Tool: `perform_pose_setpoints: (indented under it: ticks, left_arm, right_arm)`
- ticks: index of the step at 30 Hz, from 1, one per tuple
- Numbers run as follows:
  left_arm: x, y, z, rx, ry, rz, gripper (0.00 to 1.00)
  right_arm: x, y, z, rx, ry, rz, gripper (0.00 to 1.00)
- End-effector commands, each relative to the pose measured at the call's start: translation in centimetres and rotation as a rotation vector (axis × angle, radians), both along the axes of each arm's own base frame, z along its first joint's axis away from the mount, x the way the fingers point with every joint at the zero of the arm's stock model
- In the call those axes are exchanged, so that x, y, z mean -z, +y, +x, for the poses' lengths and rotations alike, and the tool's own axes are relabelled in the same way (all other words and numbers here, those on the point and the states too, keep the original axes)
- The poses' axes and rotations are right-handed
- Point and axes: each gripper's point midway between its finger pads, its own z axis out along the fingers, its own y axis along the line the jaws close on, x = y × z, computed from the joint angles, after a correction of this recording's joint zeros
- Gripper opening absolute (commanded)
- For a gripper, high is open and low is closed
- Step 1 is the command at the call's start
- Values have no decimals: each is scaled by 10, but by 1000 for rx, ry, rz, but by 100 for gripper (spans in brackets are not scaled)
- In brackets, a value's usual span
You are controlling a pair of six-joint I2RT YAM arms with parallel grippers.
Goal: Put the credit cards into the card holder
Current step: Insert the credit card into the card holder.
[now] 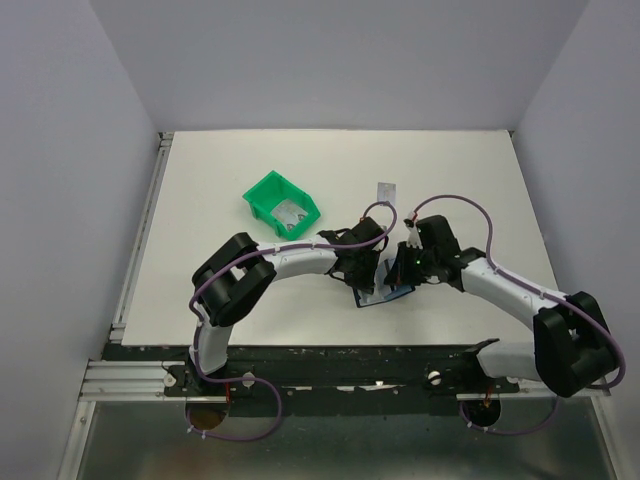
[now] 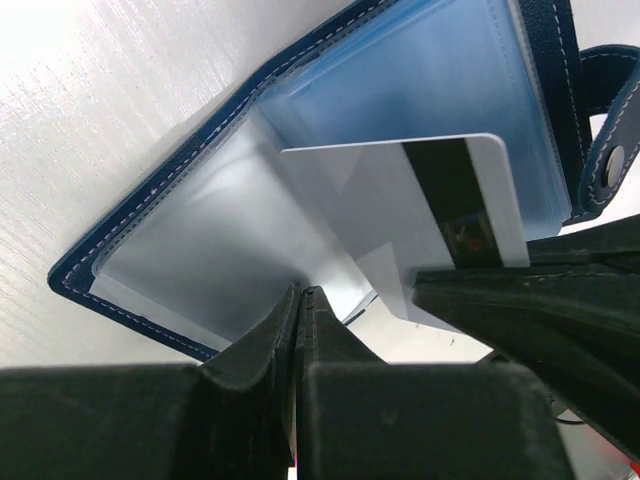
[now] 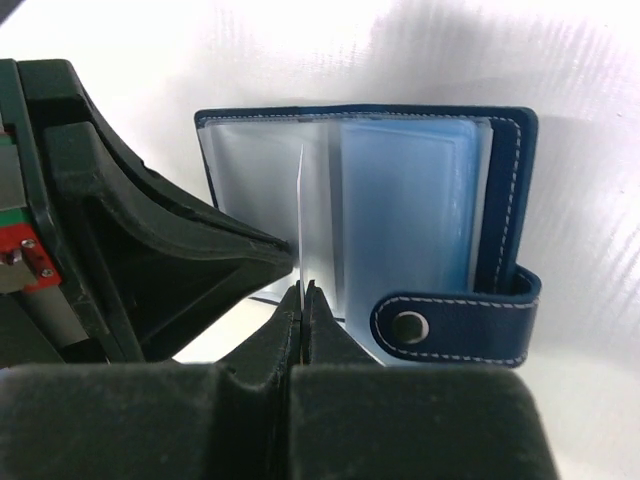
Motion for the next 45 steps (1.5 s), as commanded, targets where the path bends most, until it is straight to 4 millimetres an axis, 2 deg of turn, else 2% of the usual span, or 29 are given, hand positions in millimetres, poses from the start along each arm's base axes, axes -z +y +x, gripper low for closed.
perform_pose_setpoints:
  ticks: [1,9,16,27,31,34,38,45]
  left_arm:
    - [11,8,-9,20,16,32,10]
    - [9,7,-9,18,15,28,10]
    - [6,7,-7,13,9,30,10]
    - [-30,7,4,-2,-76,-5,10]
    - [-37,13,7,-20,-104,-1,10]
    - [-33,21,9,-41,-94,22,10]
    - [-18,32,6,-61,-50,62,10]
    - [0,41,0,-81,9,120,9]
  right_arm:
    - [1,9,2,-57,-18,41,0]
    - [19,-2,1,-20,34,-36,0]
    - [26,-13,2,50,69,-89,0]
    - [29,-18,2,79,66,-110,0]
    - [29,-16,2,69,68,-101,0]
    - [27,-12,3,59,59,-79,0]
    - [27,-7,1,42,57,-49,0]
    - [29,0,-2,32,60,-4,0]
